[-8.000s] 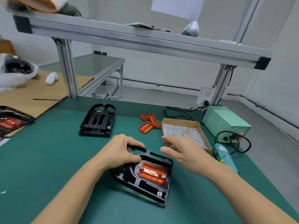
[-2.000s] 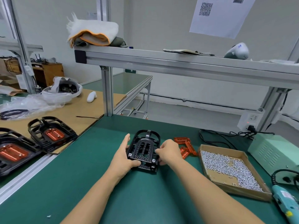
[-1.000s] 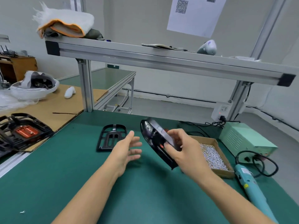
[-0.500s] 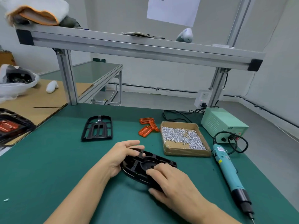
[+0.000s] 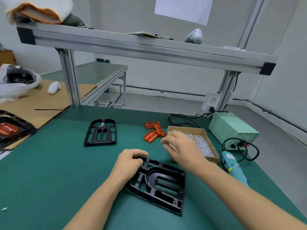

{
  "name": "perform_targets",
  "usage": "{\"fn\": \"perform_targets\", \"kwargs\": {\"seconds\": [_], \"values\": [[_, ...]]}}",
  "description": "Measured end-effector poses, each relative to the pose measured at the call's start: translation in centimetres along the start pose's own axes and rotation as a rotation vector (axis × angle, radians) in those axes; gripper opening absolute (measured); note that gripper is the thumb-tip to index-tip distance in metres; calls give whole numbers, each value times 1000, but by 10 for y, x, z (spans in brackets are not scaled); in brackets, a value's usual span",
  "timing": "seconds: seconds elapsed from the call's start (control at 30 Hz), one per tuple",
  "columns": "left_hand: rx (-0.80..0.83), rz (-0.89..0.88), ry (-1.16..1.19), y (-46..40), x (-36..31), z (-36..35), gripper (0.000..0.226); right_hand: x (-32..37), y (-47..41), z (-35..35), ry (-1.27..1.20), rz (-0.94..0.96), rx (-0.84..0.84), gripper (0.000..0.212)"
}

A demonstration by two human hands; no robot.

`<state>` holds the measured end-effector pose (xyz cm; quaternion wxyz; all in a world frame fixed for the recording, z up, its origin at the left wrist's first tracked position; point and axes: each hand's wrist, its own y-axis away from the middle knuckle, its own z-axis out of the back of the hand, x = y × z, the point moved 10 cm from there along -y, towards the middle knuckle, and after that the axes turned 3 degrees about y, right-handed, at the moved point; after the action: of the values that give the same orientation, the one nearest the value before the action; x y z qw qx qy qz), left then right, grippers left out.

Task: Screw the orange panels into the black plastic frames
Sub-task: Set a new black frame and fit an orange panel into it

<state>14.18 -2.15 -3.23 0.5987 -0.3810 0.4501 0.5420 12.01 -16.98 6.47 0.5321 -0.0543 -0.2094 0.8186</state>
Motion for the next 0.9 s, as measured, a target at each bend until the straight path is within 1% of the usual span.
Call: {"fn": "perform_targets", "kwargs": {"seconds": [0.1,0.2,0.3,0.37,0.47,0.6,0.7,0.77,0.8,0.83,0.9], "values": [[-53,-2,-2,2,0,5,45,-28,-41,-23,123,-102,123,27],[-95,-5,-11,4,-2,11,45,-28,-65,-52,214,-101,246,31],[-110,-18,-19,5,-5,12,44,-22,-76,-75,219,-128,301,29],[-110,-17,-23,6,-5,12,44,-22,-79,-88,199,-183,310,30],[-110,-20,-41,7,-7,12,44,-24,-83,-98,200,-245,266,32],[-93,-22,-48,6,-8,10,42,-21,-86,-100,178,-245,210,24],[-88,-18,-42,4,-8,8,37,-18,-83,-95,145,-224,183,23],[-87,-20,-20,3,-8,9,33,-19,-78,-79,34,-237,104,24],[-99,-24,-11,4,-8,11,31,-23,-74,-67,-96,-271,39,22],[-129,-36,-5,5,-9,15,30,-29,-68,-56,-310,-331,-25,19],[-215,-85,34,7,-15,26,26,-38,-50,-44,-871,-446,-71,16]]}}
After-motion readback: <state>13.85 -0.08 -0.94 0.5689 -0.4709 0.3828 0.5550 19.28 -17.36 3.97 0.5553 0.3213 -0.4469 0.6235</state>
